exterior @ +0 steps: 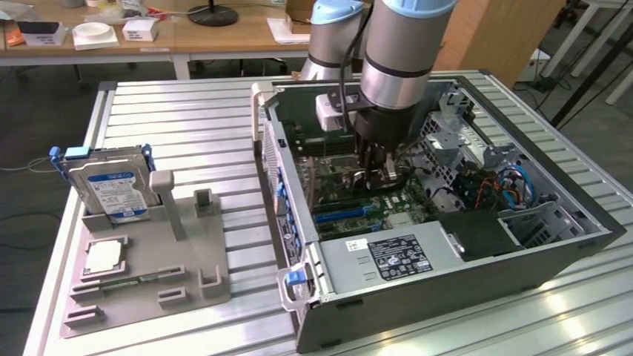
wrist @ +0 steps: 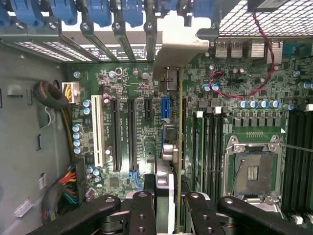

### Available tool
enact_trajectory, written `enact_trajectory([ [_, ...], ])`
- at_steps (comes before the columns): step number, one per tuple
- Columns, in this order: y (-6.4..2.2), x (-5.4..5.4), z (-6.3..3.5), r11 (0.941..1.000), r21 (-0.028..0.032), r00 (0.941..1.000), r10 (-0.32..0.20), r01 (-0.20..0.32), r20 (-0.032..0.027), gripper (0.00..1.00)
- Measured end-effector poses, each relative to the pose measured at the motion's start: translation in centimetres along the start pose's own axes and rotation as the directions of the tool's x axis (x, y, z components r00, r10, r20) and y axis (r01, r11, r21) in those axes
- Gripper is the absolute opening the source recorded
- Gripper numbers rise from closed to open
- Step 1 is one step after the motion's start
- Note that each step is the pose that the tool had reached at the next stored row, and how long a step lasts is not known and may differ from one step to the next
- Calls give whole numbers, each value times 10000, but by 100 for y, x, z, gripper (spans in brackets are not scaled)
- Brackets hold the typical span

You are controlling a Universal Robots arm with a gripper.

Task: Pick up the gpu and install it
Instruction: 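Insert the gpu into the slot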

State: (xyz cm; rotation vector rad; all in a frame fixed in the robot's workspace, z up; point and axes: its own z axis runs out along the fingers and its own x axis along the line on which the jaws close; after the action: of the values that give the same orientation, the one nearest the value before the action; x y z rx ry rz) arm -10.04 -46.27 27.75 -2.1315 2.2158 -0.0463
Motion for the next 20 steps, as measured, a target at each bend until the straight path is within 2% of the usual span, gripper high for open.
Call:
enact_trajectory([
  [14,93,8,120,10000,14,10000,-2,2,1,28],
  [20,101,9,160,10000,17,10000,-2,2,1,28],
])
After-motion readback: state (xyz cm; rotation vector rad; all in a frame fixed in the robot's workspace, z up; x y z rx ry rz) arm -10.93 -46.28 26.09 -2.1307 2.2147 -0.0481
